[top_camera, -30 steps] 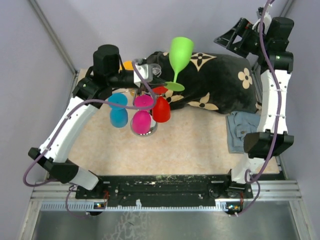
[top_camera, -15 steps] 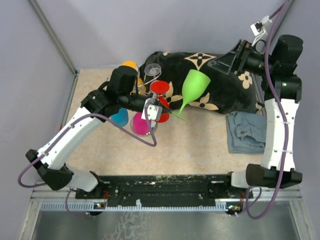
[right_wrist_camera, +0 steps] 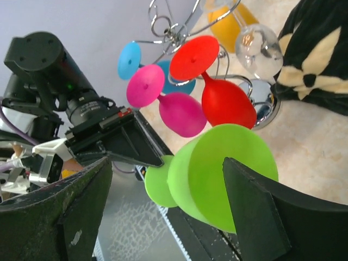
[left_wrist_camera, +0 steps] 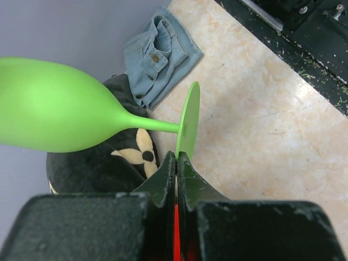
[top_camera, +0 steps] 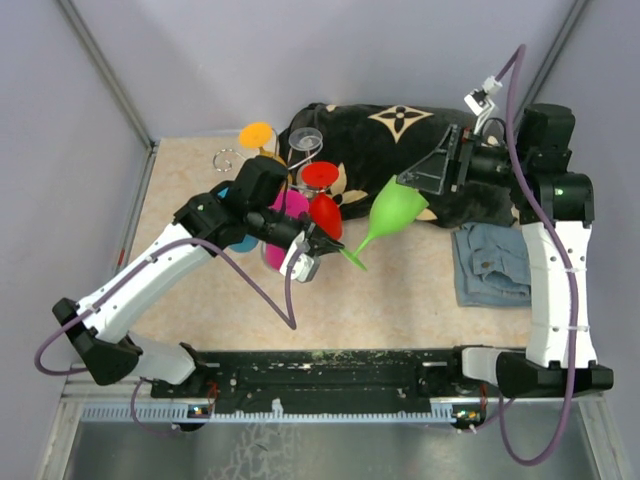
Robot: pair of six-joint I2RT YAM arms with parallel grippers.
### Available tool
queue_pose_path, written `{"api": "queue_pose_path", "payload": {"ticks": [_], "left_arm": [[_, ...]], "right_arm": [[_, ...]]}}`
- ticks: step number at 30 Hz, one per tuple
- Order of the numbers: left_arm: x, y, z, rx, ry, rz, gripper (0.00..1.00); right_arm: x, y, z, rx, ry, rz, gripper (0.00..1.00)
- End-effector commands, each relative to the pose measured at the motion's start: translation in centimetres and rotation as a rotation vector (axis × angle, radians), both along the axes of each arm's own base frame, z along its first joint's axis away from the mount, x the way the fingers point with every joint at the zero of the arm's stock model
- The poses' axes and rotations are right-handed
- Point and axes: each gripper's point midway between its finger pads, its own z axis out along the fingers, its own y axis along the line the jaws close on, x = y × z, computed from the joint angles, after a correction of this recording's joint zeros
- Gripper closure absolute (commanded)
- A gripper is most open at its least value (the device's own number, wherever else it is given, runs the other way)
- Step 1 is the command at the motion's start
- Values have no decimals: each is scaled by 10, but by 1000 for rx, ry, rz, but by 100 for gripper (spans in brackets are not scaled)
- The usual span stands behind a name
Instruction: Take the wine glass off the wine glass rack
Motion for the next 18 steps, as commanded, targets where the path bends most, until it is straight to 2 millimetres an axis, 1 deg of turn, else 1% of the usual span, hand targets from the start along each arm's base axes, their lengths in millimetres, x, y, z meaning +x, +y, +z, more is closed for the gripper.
{"api": "queue_pose_path", "payload": {"ticks": [1,6,7,9,10,11,12,13,14,15,17,18], "left_arm": [[-8,-1,7,-34,-83,-69,100],[-5,-3,5,-37,-137,-79,100],[-4,-3,5,-36,-147,-79,100],[-3,-3,3,-33,-158,-83,100],[-3,-3,2,-33,-168,-87,100],[-2,-3,1,-33,-178,-89,100],[-1,-4,0,-34,-187,-92,100],[-1,-5,-1,-37,-195,-93,100],[1,-5,0,-42,-206,-91,100],[1,-5,-2,-39,-209,-90,100],[7,-9,2,-66,-251,-76,100],[10,-10,5,-82,-271,-61,90]], "right_arm": [[-27,3,-13,-55,15,18,18],[-40,1,-40,-86,97,7,20],[-42,2,-44,-90,109,12,21],[-45,3,-50,-95,130,21,27],[-47,5,-52,-96,136,30,35],[-48,6,-53,-98,139,39,46],[-50,8,-54,-98,141,51,60],[-51,10,-54,-98,143,65,79],[-53,12,-54,-98,145,77,95],[-54,14,-54,-97,145,90,100],[-59,18,-50,-85,132,123,100],[-62,18,-46,-78,117,131,100]]}}
